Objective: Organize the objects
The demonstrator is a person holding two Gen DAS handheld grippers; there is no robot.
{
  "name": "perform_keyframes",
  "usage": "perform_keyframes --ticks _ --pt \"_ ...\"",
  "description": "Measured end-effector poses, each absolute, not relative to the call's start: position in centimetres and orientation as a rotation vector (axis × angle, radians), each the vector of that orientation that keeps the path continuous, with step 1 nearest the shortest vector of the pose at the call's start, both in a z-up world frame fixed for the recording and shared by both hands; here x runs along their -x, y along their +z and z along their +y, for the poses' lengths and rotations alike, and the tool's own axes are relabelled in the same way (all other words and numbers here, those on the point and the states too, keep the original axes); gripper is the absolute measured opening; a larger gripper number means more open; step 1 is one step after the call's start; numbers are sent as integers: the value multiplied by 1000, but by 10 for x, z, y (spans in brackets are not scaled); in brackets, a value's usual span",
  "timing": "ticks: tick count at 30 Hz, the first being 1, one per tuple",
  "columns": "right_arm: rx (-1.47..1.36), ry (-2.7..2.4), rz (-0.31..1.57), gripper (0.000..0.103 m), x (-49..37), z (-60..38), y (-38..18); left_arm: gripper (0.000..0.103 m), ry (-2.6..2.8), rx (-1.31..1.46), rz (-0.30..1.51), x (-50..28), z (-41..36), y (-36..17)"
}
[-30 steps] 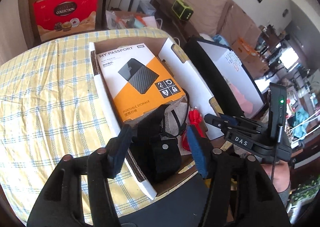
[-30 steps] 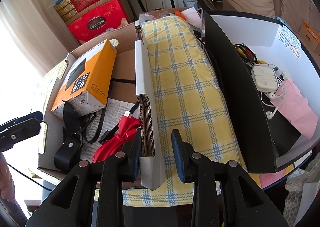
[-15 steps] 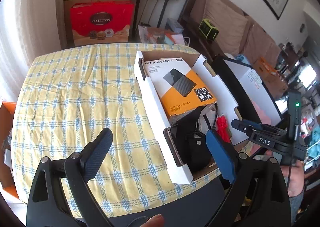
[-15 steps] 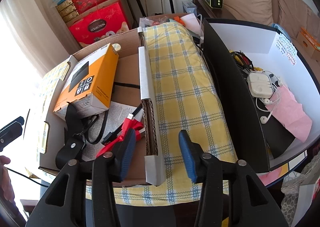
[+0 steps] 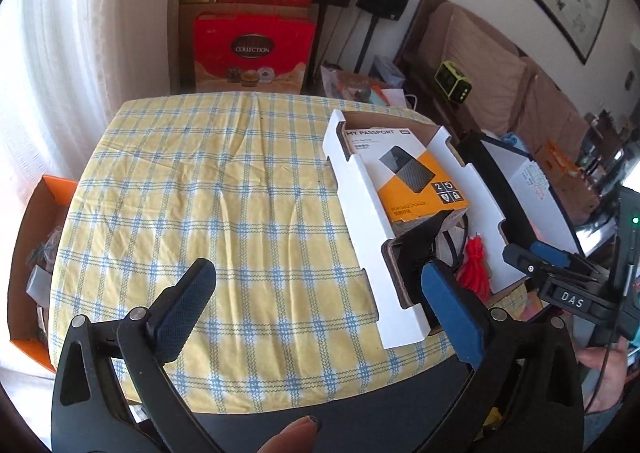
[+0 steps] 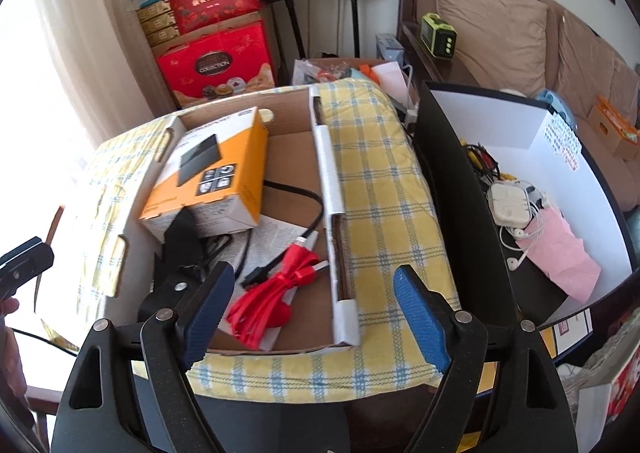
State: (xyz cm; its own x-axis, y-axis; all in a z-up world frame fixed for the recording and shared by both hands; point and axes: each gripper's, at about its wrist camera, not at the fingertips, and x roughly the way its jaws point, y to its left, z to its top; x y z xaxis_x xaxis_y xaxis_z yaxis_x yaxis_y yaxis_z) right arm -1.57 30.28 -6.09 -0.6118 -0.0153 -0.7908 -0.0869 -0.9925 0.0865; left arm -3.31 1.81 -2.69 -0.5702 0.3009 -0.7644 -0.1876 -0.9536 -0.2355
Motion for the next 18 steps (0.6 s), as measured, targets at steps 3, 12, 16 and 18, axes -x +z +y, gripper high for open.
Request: perform_keyframes --ticks 3,12,16,18 --pt "1344 2809 132 85 10 288 -55 103 2586 1273 -186 26 10 -24" --pt "1260 2900 80 102 -9 243 -42 103 2670 1286 -169 8 -11 -19" --pt "1258 2923 70 102 -16 229 -41 103 2686 1290 -186 0 -17 -21" --pt "1257 2923 64 102 -19 225 -42 103 2685 1298 -190 -5 -18 -23"
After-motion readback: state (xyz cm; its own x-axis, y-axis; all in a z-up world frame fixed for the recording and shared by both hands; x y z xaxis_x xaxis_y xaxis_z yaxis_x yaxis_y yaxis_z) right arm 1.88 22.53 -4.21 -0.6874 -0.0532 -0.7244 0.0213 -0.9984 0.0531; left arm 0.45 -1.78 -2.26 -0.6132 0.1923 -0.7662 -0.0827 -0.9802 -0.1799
